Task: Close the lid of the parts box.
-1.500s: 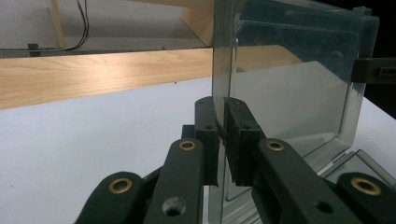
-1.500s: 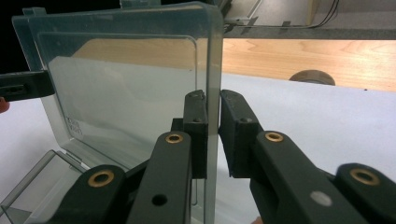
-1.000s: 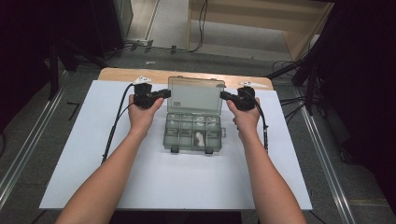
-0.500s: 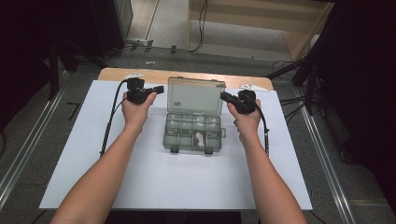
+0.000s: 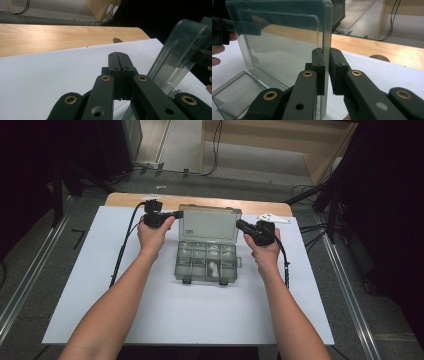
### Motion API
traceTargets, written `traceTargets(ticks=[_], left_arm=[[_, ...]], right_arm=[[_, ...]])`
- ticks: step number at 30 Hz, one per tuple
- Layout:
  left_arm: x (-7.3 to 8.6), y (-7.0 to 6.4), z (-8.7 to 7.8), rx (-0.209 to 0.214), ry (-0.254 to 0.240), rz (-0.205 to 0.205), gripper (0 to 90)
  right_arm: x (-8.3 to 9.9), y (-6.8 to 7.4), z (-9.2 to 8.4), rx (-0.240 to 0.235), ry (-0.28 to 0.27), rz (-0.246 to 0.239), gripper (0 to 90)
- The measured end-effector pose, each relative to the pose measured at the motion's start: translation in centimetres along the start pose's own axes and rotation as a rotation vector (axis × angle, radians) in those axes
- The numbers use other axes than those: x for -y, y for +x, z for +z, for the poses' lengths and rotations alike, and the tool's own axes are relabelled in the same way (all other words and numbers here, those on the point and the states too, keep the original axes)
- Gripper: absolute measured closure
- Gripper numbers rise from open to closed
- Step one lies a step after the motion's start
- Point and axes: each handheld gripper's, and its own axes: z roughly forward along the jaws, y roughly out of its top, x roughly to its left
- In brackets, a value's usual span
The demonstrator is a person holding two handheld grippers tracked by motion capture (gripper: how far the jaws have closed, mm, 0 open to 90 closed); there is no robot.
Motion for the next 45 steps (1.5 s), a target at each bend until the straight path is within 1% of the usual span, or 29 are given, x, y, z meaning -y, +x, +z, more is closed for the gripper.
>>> traceTargets(ticks=[3, 5, 7, 8, 9, 12, 14, 17, 18, 19, 20, 21, 22, 23, 27, 28, 29, 31, 32, 33, 37, 38, 39, 40, 41, 45], left_arm=[[0.0, -0.3, -0.1, 0.026, -0.009, 0.010, 89.8], [-0.1, -0.4, -0.2, 0.026, -0.008, 0.014, 89.8], [-0.1, -0.4, -0.2, 0.025, -0.009, 0.019, 89.8], [-0.1, -0.4, -0.2, 0.025, -0.009, 0.019, 89.8], [-0.1, -0.5, -0.3, 0.026, -0.006, 0.026, 89.8], [-0.1, -0.5, -0.4, 0.026, -0.005, 0.029, 89.9], [0.0, -0.5, -0.4, 0.028, -0.005, 0.035, 89.8], [0.0, -0.7, -0.5, 0.026, -0.005, 0.044, 89.9], [0.0, -0.7, -0.6, 0.030, -0.006, 0.044, 89.9], [0.1, -0.8, -0.7, 0.031, -0.007, 0.044, 89.9], [0.1, -0.8, -0.7, 0.031, -0.007, 0.044, 89.9], [0.1, -0.8, -0.7, 0.031, -0.008, 0.047, 89.9], [0.2, -0.8, -0.8, 0.034, -0.011, 0.045, 89.9], [0.2, -1.0, -0.8, 0.036, -0.005, 0.051, 89.9], [0.4, -1.1, -1.0, 0.041, -0.006, 0.051, 89.9], [0.4, -1.1, -1.0, 0.041, -0.006, 0.051, 89.9], [0.5, -1.2, -1.1, 0.042, -0.005, 0.048, 89.9], [0.5, -1.3, -1.2, 0.044, 0.000, 0.053, 89.9], [0.6, -1.3, -1.2, 0.047, 0.002, 0.059, 89.9], [0.7, -1.5, -1.4, 0.048, 0.005, 0.066, 89.9], [0.7, -1.8, -1.6, 0.053, 0.001, 0.061, 89.9], [0.8, -1.8, -1.7, 0.062, 0.003, 0.061, 89.9], [0.8, -1.8, -1.7, 0.062, 0.003, 0.061, 89.9], [0.8, -1.9, -1.9, 0.071, 0.001, 0.052, 89.9], [0.9, -2.0, -2.0, 0.071, -0.001, 0.047, 89.9], [1.0, -2.2, -2.2, 0.071, 0.003, 0.056, 89.9]], right_arm=[[-0.1, 0.0, -0.1, -0.005, 0.009, 0.006, 79.0], [-0.2, 0.0, -0.2, -0.024, 0.014, 0.022, 76.2], [-0.3, -0.1, -0.4, -0.040, 0.015, 0.030, 70.7], [-0.3, -0.1, -0.4, -0.040, 0.015, 0.030, 70.7], [-0.3, -0.2, -0.7, -0.049, 0.014, 0.043, 64.0], [-0.4, -0.3, -1.1, -0.049, 0.014, 0.050, 62.1], [-0.4, -0.5, -1.9, -0.068, 0.002, 0.061, 60.7], [-0.3, -0.6, -2.3, -0.076, 0.007, 0.057, 60.5], [-0.2, -0.7, -2.8, -0.066, 0.018, 0.043, 60.8], [-0.2, -0.7, -2.9, -0.058, 0.020, 0.040, 61.2], [-0.2, -0.9, -3.0, -0.053, 0.020, 0.039, 62.4], [-0.2, -1.1, -3.2, -0.051, 0.022, 0.049, 64.4], [-0.2, -1.1, -3.2, -0.051, 0.022, 0.049, 64.4], [-0.2, -1.4, -3.4, -0.032, 0.029, 0.074, 70.0], [-0.3, -1.3, -3.4, -0.005, 0.037, 0.091, 79.8], [-0.3, -1.3, -3.4, -0.005, 0.037, 0.091, 79.8], [-0.4, -1.1, -3.2, 0.003, 0.036, 0.088, 83.6], [-0.5, -0.9, -3.0, 0.022, 0.038, 0.103, 87.0], [-0.5, -0.9, -3.0, 0.022, 0.038, 0.103, 87.0], [-0.5, -0.8, -2.8, 0.023, 0.034, 0.122, 87.5], [-0.5, -0.6, -2.5, 0.023, 0.029, 0.137, 87.7], [-0.5, -0.6, -2.5, 0.022, 0.029, 0.141, 87.7], [-0.5, -0.6, -2.5, 0.022, 0.029, 0.141, 87.7], [-0.4, -0.5, -2.5, 0.021, 0.024, 0.143, 87.7], [-0.4, -0.4, -2.5, 0.021, 0.022, 0.141, 87.7], [-0.4, -0.1, -2.6, 0.025, 0.023, 0.145, 87.6]])
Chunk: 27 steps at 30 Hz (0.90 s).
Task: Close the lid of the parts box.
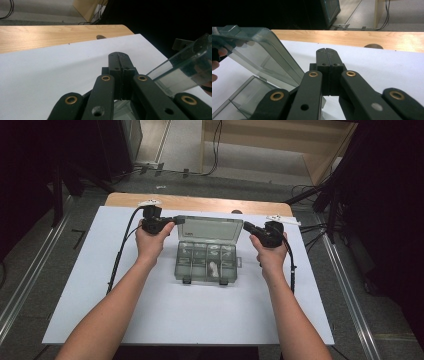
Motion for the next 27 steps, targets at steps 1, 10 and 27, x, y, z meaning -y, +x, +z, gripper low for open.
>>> traceTargets(ticks=[1, 10, 27], left_arm=[[0.1, -0.2, -0.1, 0.006, -0.004, 0.002, 89.9], [0.5, -0.8, -1.2, 0.005, -0.003, 0.027, 89.9], [2.4, -2.5, -3.3, 0.018, 0.000, 0.080, 89.9]], right_arm=[[0.0, 0.1, 0.0, 0.001, 0.000, -0.001, 87.7], [0.9, 0.7, -0.6, -0.017, -0.002, 0.000, 87.6], [2.4, 1.6, -2.7, -0.036, -0.033, -0.038, 87.6]])
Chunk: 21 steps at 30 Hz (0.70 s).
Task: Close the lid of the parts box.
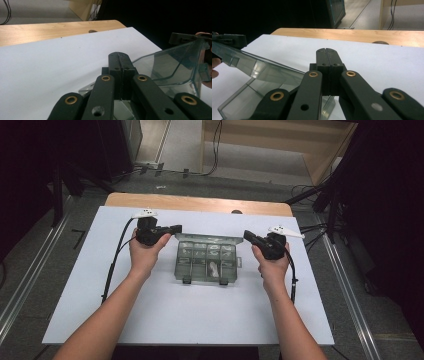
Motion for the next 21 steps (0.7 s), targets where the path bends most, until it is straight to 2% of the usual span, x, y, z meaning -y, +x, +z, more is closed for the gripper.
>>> traceTargets(ticks=[3, 9, 13, 14, 21], left_arm=[[0.6, -0.5, -0.5, 0.001, 0.002, 0.014, 89.9], [2.3, -1.6, -1.6, 0.010, -0.014, 0.016, 89.9], [3.2, -2.5, -2.1, 0.011, -0.012, 0.040, 89.9], [3.5, -2.7, -2.3, 0.010, -0.010, 0.051, 89.9], [5.7, -3.9, -3.4, 0.006, -0.015, 0.060, 89.9]], right_arm=[[0.4, 0.3, -0.4, -0.007, -0.003, -0.008, 87.7], [1.2, 1.1, -1.2, -0.014, -0.010, -0.028, 87.7], [2.0, 1.8, -1.8, -0.013, -0.012, -0.036, 87.7], [2.3, 2.0, -1.9, -0.015, -0.009, -0.038, 87.7], [3.9, 3.5, -2.8, -0.002, 0.026, -0.091, 87.7]])
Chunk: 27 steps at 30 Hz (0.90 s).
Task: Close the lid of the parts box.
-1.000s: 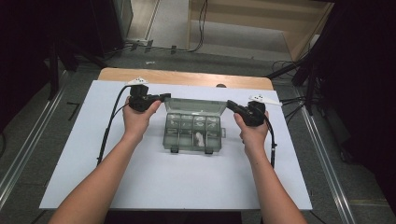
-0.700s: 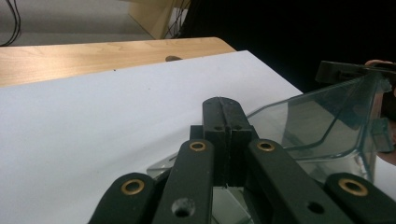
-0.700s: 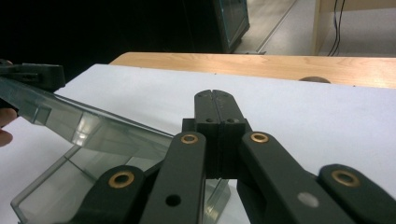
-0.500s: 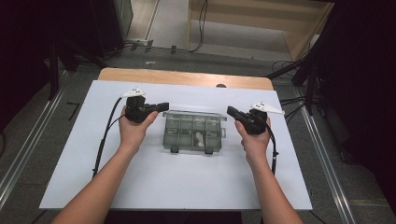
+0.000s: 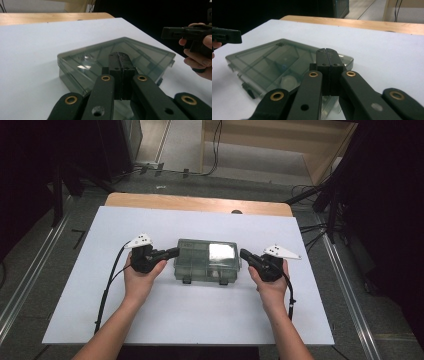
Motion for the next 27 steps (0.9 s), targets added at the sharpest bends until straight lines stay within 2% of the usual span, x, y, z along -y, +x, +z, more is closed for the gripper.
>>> traceTargets(ticks=[6, 8, 11, 18, 21, 27], left_arm=[[1.6, -1.0, -0.6, -0.013, 0.004, 0.003, 89.9], [2.2, -1.6, -0.7, -0.027, 0.003, 0.015, 89.9], [2.6, -2.0, -0.7, -0.037, 0.000, 0.017, 89.9], [2.7, -2.0, -0.3, -0.050, 0.004, 0.028, 89.9], [3.1, -2.0, -0.3, -0.053, 0.001, 0.028, 89.9], [3.5, -2.0, -0.5, -0.058, -0.005, 0.029, 89.9]], right_arm=[[1.0, 1.0, -0.8, 0.008, 0.010, -0.013, 87.7], [1.4, 1.3, -1.2, 0.004, 0.009, 0.001, 87.7], [2.1, 1.7, -1.6, 0.017, 0.009, -0.010, 87.7], [3.2, 1.7, -1.7, 0.038, 0.020, -0.004, 87.7], [3.5, 1.8, -1.7, 0.033, 0.018, 0.006, 87.7], [3.9, 1.9, -1.7, 0.038, 0.028, -0.004, 87.7]])
